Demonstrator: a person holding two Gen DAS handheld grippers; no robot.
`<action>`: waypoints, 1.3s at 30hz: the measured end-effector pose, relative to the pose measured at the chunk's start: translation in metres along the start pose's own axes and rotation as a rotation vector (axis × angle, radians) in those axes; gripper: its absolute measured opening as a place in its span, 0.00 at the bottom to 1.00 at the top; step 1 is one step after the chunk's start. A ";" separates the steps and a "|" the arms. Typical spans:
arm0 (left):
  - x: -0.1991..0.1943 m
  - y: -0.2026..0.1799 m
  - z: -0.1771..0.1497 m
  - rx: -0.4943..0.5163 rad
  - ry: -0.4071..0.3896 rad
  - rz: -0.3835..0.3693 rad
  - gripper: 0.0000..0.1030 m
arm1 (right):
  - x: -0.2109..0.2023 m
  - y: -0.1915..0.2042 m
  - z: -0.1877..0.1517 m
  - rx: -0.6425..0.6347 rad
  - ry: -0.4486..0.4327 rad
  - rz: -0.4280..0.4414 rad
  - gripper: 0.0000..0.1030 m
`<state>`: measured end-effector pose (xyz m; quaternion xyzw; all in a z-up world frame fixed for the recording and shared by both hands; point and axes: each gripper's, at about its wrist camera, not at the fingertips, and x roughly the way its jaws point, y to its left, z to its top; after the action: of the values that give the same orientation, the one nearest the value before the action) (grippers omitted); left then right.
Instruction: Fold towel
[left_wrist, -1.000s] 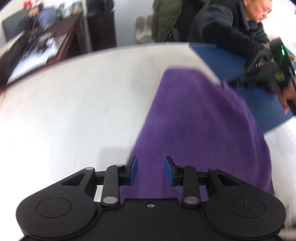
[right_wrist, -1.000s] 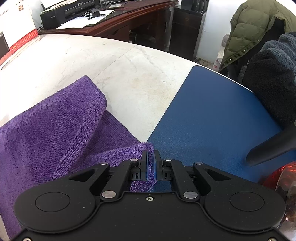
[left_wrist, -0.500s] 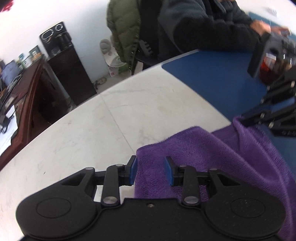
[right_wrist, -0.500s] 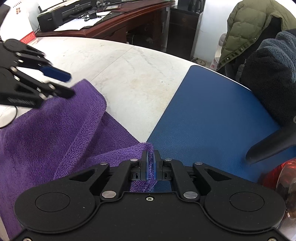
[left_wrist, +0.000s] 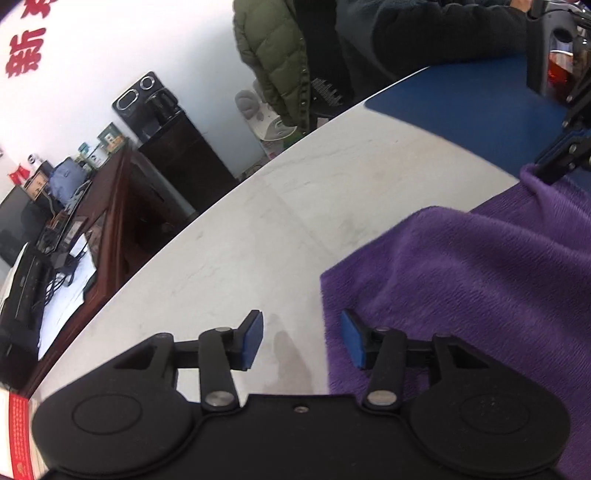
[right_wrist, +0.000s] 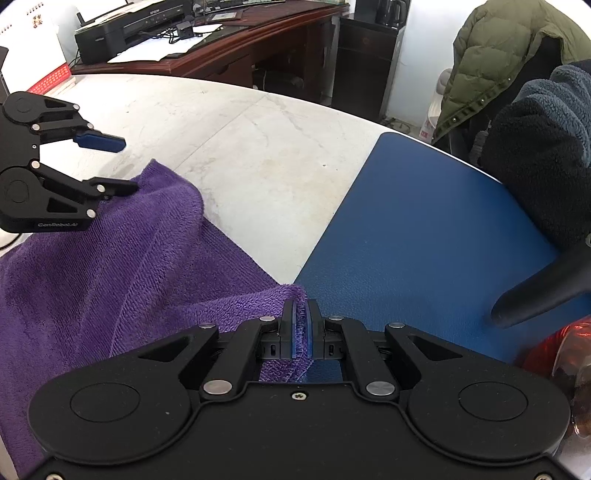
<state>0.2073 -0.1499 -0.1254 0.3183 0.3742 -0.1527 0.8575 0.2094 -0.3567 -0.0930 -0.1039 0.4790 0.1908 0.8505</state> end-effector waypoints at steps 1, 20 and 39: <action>-0.001 0.002 -0.001 -0.002 0.004 0.003 0.44 | 0.000 0.000 0.000 -0.001 -0.001 0.000 0.05; -0.021 -0.009 0.014 -0.046 -0.034 -0.135 0.46 | 0.001 0.002 0.001 -0.006 -0.012 -0.007 0.05; -0.036 0.010 -0.030 -0.077 0.021 -0.022 0.48 | 0.003 0.024 0.014 -0.050 -0.044 0.021 0.05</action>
<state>0.1717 -0.1220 -0.1095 0.2826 0.3922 -0.1443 0.8634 0.2116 -0.3294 -0.0885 -0.1157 0.4563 0.2141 0.8559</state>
